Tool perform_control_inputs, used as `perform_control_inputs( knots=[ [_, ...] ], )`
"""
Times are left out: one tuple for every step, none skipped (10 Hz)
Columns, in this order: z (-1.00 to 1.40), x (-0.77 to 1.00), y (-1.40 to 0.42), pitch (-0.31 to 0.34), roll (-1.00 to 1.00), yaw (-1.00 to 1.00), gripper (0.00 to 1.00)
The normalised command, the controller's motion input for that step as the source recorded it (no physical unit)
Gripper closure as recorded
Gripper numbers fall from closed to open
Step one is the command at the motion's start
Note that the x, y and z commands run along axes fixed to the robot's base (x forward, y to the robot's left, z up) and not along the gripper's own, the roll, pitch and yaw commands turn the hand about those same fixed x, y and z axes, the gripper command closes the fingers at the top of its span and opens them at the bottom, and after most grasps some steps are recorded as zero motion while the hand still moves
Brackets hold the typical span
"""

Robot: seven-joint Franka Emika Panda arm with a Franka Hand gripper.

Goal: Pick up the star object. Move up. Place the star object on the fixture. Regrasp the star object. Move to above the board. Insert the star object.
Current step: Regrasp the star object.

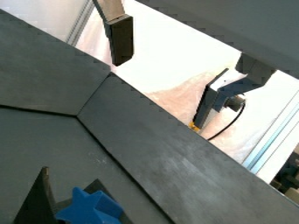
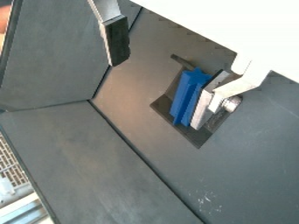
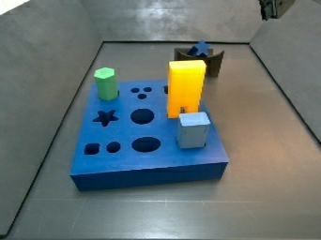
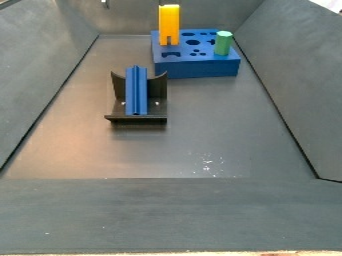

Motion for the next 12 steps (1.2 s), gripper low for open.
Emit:
perform_control_inputs(
  knots=[
    [-1.0, 0.03, 0.08, 0.059, 0.15, 0.08, 0.0],
    [-1.0, 0.03, 0.07, 0.028, 0.13, 0.08, 0.0],
    [-1.0, 0.05, 0.07, -0.015, 0.1, 0.09, 0.0],
    [-1.0, 0.05, 0.06, -0.037, 0.08, 0.09, 0.0],
    [-1.0, 0.06, 0.06, -0.049, 0.07, 0.08, 0.0],
    [-1.0, 0.07, 0.05, -0.065, 0.07, 0.06, 0.0],
    [-1.0, 0.08, 0.05, -0.074, 0.08, 0.05, 0.0],
    [-1.0, 0.09, 0.05, -0.077, 0.07, 0.03, 0.0],
    [-1.0, 0.09, 0.04, -0.072, 0.08, 0.02, 0.0],
    [-1.0, 0.11, 0.04, -0.07, 0.08, 0.01, 0.0],
    [-0.96, 0.11, 0.03, -0.061, 0.08, 0.0, 0.0],
    [-0.77, 0.09, 0.02, -0.05, 0.08, -0.01, 0.0]
  ],
)
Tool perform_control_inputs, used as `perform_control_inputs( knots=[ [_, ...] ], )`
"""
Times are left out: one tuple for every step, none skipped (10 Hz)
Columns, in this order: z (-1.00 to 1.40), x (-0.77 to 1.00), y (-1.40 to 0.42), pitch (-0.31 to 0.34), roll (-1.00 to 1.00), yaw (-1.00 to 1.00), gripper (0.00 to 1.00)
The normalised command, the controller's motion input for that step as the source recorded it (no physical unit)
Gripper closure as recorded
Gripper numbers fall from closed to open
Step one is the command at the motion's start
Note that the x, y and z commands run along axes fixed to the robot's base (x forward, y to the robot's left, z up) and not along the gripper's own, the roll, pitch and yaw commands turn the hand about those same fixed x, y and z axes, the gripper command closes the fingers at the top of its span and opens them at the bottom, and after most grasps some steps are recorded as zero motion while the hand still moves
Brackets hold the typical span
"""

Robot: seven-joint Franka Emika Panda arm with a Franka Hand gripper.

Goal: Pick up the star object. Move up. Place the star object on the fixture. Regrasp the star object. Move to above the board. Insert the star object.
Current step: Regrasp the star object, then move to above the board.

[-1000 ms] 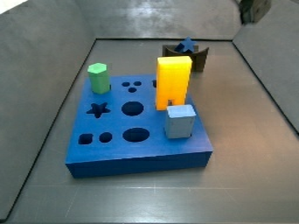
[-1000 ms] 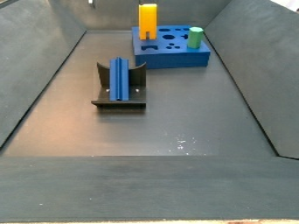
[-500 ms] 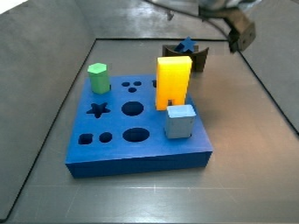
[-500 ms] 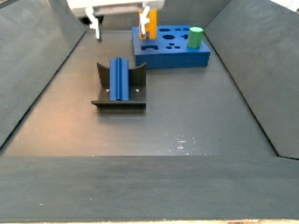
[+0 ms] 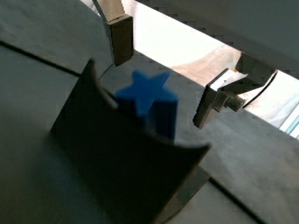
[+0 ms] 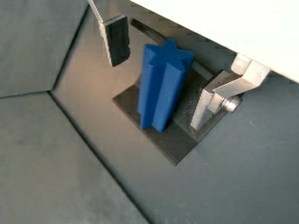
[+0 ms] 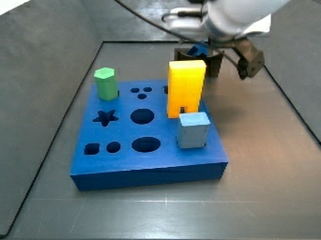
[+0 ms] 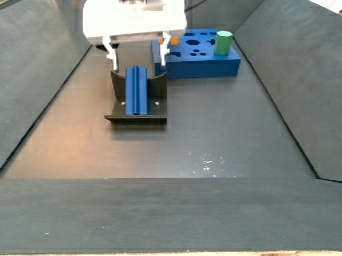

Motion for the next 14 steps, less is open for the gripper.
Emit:
perform_control_inputs(
  knots=[
    [-0.58, 0.08, 0.01, -0.048, 0.07, -0.01, 0.0],
    [-0.44, 0.07, 0.01, -0.046, 0.07, -0.01, 0.0],
    [-0.3, 0.07, 0.01, -0.041, 0.07, -0.01, 0.0],
    [-0.19, 0.05, 0.0, -0.027, 0.06, 0.0, 0.0],
    [0.0, 0.0, 0.0, 0.0, 0.0, 0.0, 1.0],
    [1.0, 0.14, -0.09, 0.019, 0.04, 0.39, 1.0],
    [1.0, 0.14, -0.09, 0.019, 0.04, 0.39, 1.0],
    [1.0, 0.14, -0.09, -0.009, 0.03, 0.3, 1.0],
    [1.0, 0.14, -0.09, -0.037, 0.03, 0.25, 1.0],
    [1.0, 0.13, -0.09, -0.073, 0.01, 0.18, 1.0],
    [1.0, 0.13, -0.09, -0.087, 0.01, 0.13, 1.0],
    [1.0, 0.13, -0.09, -0.071, 0.0, 0.07, 1.0],
    [1.0, 0.13, -0.08, -0.05, 0.0, 0.03, 1.0],
    [1.0, 0.12, -0.08, -0.009, 0.0, -0.02, 1.0]
  ],
)
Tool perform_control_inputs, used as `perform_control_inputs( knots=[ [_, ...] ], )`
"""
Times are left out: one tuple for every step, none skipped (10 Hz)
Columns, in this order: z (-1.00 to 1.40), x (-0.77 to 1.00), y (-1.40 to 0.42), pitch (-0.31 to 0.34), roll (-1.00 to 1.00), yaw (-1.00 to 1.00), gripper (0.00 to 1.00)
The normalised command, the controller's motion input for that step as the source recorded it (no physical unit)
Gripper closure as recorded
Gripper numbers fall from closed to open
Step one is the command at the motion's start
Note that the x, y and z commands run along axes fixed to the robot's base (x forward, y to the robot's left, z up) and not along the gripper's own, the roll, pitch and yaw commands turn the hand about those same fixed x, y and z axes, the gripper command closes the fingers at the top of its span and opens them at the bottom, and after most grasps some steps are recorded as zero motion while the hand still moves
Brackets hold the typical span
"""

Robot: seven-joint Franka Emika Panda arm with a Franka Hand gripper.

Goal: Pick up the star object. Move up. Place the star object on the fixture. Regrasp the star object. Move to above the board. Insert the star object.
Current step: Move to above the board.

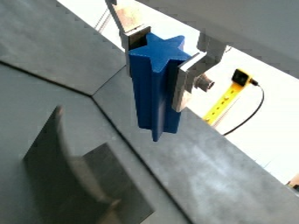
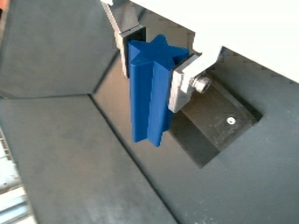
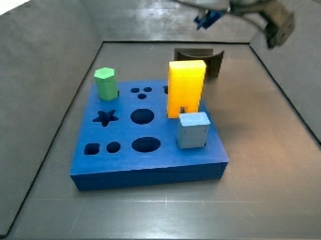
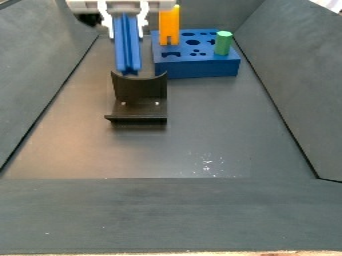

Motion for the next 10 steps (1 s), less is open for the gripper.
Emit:
perform_control_inputs(
  knots=[
    [1.0, 0.12, -0.08, 0.007, 0.0, -0.03, 1.0],
    [1.0, 0.11, -0.08, 0.051, 0.01, -0.04, 1.0],
    [1.0, 0.11, -0.08, 0.084, 0.01, -0.03, 1.0],
    [1.0, 0.1, -0.07, 0.113, 0.01, -0.02, 1.0],
    [1.0, 0.1, -0.07, 0.145, 0.01, 0.0, 1.0],
    [1.0, 0.1, -0.07, 0.166, 0.01, 0.03, 1.0],
    [0.81, 0.08, -0.06, 0.185, 0.0, 0.06, 1.0],
    [0.63, 0.06, -0.05, 0.188, -0.02, 0.08, 1.0],
    [0.46, 0.05, -0.03, 0.182, -0.03, 0.1, 1.0],
    [0.29, 0.04, -0.03, 0.168, -0.05, 0.12, 1.0]
  ],
)
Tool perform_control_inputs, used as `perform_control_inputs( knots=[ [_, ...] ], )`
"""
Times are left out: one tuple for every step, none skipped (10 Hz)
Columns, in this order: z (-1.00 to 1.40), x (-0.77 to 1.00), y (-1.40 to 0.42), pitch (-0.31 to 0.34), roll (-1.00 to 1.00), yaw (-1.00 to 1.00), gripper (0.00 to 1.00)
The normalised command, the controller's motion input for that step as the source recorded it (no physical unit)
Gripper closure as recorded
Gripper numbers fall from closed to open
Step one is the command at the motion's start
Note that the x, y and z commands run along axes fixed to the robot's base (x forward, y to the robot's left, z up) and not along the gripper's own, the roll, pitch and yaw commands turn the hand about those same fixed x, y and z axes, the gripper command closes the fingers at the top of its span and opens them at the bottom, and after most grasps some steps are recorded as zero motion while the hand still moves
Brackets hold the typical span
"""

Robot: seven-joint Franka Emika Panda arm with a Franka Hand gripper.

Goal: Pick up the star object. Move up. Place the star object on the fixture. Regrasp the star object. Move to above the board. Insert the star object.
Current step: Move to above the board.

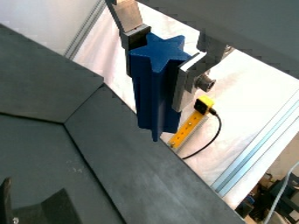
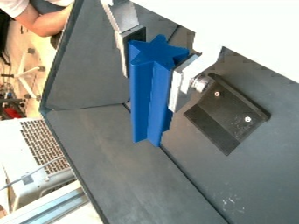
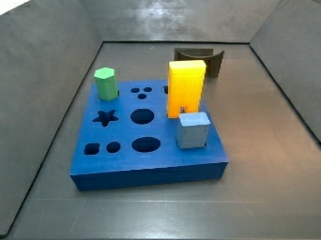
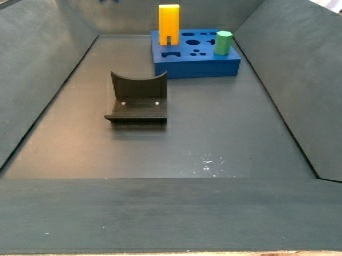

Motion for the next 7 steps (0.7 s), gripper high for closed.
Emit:
perform_control_inputs(
  knots=[
    [0.24, -0.69, -1.0, -0.025, -1.0, -0.17, 1.0],
    [0.24, -0.7, -1.0, -0.042, -1.0, -0.17, 1.0],
    [0.25, -0.73, -1.0, -0.052, -1.0, -0.17, 1.0],
    [0.24, -0.77, -1.0, -0.055, -1.0, -0.18, 1.0],
    [0.24, -0.78, -1.0, -0.049, -1.0, -0.19, 1.0],
    [0.24, -0.8, -1.0, -0.038, -1.0, -0.19, 1.0],
    [0.24, -0.81, -1.0, -0.03, -1.0, -0.19, 1.0]
  ],
)
